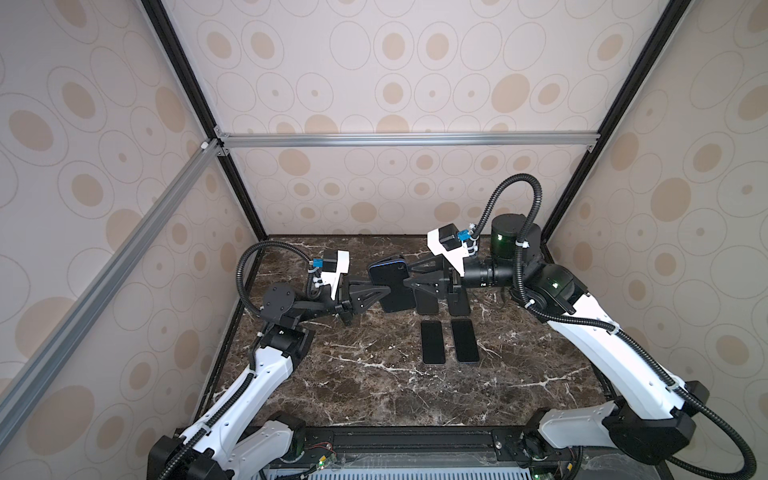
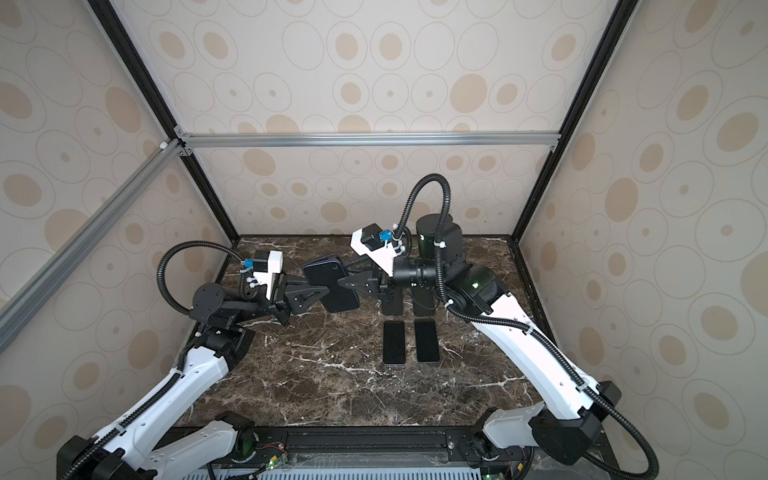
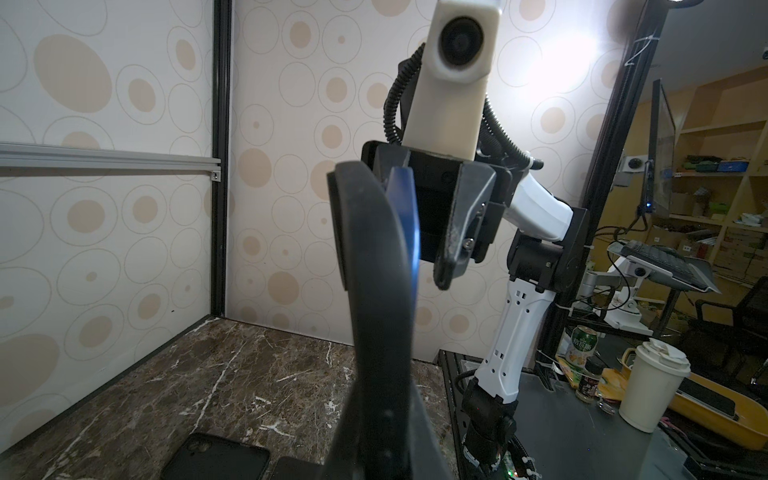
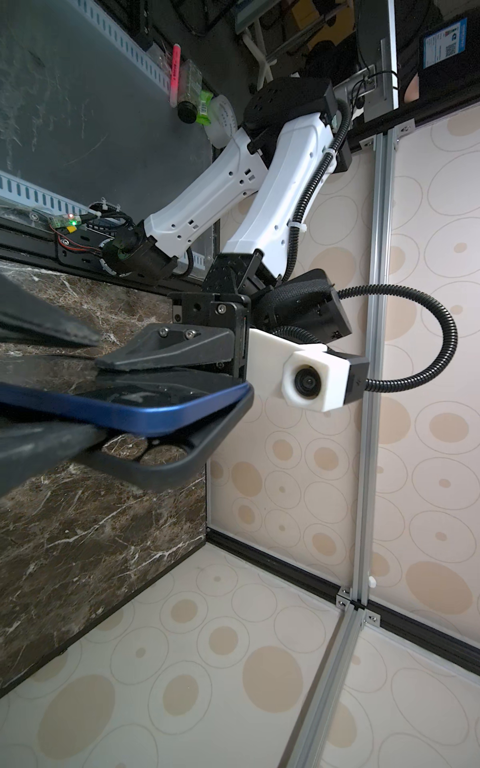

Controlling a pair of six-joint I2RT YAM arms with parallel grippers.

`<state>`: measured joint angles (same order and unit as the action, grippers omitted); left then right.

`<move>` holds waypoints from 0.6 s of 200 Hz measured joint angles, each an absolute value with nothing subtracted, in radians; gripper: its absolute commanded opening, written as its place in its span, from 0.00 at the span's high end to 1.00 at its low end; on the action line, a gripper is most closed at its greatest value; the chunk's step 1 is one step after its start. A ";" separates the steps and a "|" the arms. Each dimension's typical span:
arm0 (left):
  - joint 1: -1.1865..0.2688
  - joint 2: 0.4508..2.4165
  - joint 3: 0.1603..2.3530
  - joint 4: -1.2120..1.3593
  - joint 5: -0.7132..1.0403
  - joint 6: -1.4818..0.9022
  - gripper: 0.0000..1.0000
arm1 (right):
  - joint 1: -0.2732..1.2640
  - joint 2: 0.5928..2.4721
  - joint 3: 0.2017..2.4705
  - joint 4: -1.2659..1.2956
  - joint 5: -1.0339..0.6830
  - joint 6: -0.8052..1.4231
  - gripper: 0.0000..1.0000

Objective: Take the phone out of the phone case

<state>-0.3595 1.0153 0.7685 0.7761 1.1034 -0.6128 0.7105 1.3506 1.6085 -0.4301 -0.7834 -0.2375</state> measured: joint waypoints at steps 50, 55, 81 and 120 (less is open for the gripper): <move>-0.355 1.016 0.768 0.707 1.107 -0.591 1.00 | 0.699 1.373 1.610 -0.437 -0.781 -0.192 0.77; -0.354 1.016 0.768 0.700 1.108 -0.588 1.00 | 0.699 1.376 1.611 -0.439 -0.781 -0.186 0.78; -0.352 1.018 0.768 0.663 1.110 -0.577 1.00 | 0.696 1.392 1.620 -0.450 -0.783 -0.176 0.75; -0.350 1.026 0.773 0.588 1.120 -0.538 1.00 | 0.694 1.425 1.660 -0.513 -0.788 -0.199 0.72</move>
